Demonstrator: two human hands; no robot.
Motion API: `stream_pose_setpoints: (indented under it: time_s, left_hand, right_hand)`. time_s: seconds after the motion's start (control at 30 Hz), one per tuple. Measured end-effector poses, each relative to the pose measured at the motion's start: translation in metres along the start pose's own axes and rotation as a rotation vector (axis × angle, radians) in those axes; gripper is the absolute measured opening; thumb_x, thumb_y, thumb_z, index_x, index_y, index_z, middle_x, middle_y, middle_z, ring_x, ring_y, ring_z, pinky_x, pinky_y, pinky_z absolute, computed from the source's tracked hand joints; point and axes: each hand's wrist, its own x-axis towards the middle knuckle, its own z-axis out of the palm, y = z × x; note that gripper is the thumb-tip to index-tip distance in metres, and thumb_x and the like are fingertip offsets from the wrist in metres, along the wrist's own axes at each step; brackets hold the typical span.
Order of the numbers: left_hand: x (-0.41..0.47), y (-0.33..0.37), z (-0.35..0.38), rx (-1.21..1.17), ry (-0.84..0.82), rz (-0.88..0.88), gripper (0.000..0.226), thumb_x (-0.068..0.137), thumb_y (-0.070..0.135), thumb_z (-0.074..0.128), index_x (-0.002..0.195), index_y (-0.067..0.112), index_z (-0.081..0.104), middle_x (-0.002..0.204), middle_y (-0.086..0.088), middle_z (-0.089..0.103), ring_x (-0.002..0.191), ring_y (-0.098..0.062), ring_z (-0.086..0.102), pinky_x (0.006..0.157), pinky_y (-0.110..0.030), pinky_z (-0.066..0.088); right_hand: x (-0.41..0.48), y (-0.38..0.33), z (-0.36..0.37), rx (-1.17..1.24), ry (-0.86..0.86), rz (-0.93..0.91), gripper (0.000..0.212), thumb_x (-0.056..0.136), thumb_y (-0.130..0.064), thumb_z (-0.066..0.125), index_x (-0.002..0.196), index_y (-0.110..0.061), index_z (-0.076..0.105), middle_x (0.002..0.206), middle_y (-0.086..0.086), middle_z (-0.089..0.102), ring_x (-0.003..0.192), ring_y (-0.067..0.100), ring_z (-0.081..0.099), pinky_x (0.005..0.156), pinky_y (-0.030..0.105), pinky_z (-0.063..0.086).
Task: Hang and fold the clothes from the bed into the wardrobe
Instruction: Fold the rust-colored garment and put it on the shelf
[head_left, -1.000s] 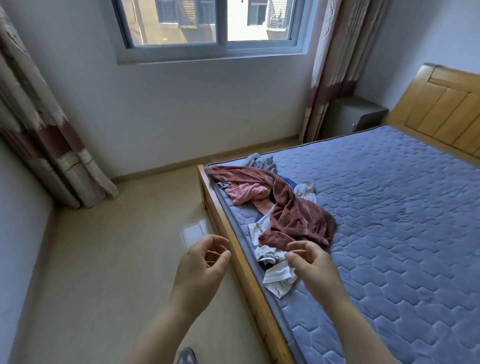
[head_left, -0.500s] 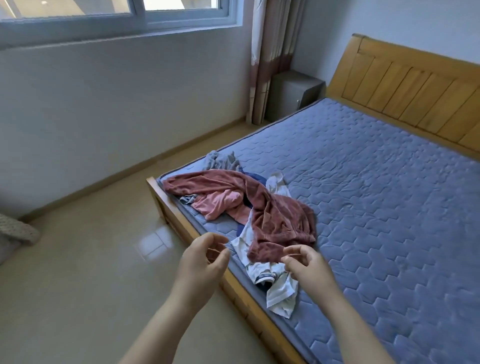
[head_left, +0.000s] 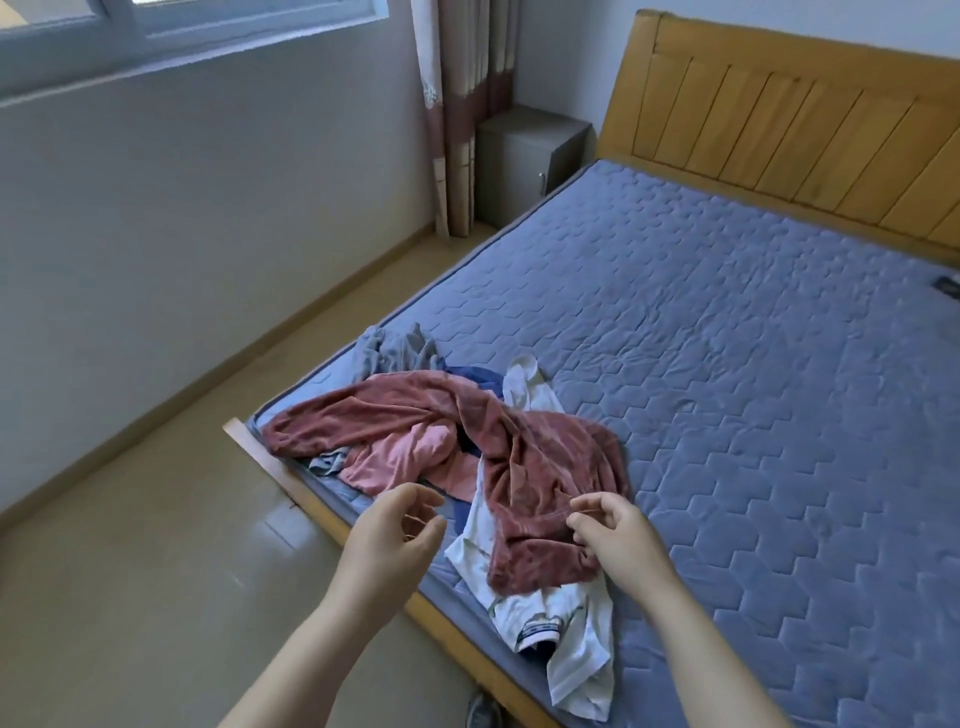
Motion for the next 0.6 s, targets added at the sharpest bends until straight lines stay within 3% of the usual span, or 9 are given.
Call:
stream_pose_setpoints:
  time_s: [0.2, 0.3, 0.47, 0.6]
  left_hand:
    - [0.056, -0.013, 0.007, 0.079, -0.126, -0.028, 0.012, 0.087, 0.02, 0.066, 0.09, 0.032, 0.063, 0.08, 0.008, 0.064, 0.07, -0.001, 0.059, 0.061, -0.013, 0.043]
    - [0.086, -0.029, 0.008, 0.115, -0.199, -0.071, 0.012, 0.086, 0.022, 0.066, 0.088, 0.034, 0.062, 0.077, 0.005, 0.065, 0.067, -0.001, 0.059, 0.059, -0.013, 0.044]
    - [0.15, -0.069, -0.001, 0.202, -0.324, -0.179, 0.017, 0.088, 0.018, 0.064, 0.105, 0.022, 0.062, 0.086, 0.007, 0.063, 0.075, -0.003, 0.059, 0.06, -0.012, 0.04]
    - [0.204, -0.092, -0.011, 0.294, -0.462, -0.154, 0.018, 0.086, 0.015, 0.061, 0.104, 0.019, 0.062, 0.089, 0.007, 0.065, 0.079, -0.007, 0.06, 0.063, -0.015, 0.042]
  right_hand:
    - [0.05, -0.003, 0.003, -0.008, 0.044, 0.09, 0.008, 0.088, -0.011, 0.064, 0.096, -0.015, 0.066, 0.089, 0.009, 0.068, 0.085, 0.023, 0.064, 0.084, 0.041, 0.052]
    - [0.063, 0.007, 0.012, 0.011, 0.046, 0.177, 0.008, 0.088, -0.009, 0.064, 0.094, -0.015, 0.066, 0.086, 0.011, 0.067, 0.077, 0.021, 0.061, 0.076, 0.037, 0.051]
    - [0.083, 0.019, 0.038, -0.004, 0.111, 0.337, 0.007, 0.087, -0.013, 0.065, 0.092, -0.018, 0.066, 0.088, 0.008, 0.071, 0.079, 0.019, 0.067, 0.071, 0.029, 0.05]
    - [0.094, 0.027, 0.069, 0.028, 0.21, 0.475, 0.006, 0.085, -0.013, 0.066, 0.086, -0.02, 0.067, 0.083, 0.005, 0.072, 0.075, 0.017, 0.067, 0.072, 0.031, 0.052]
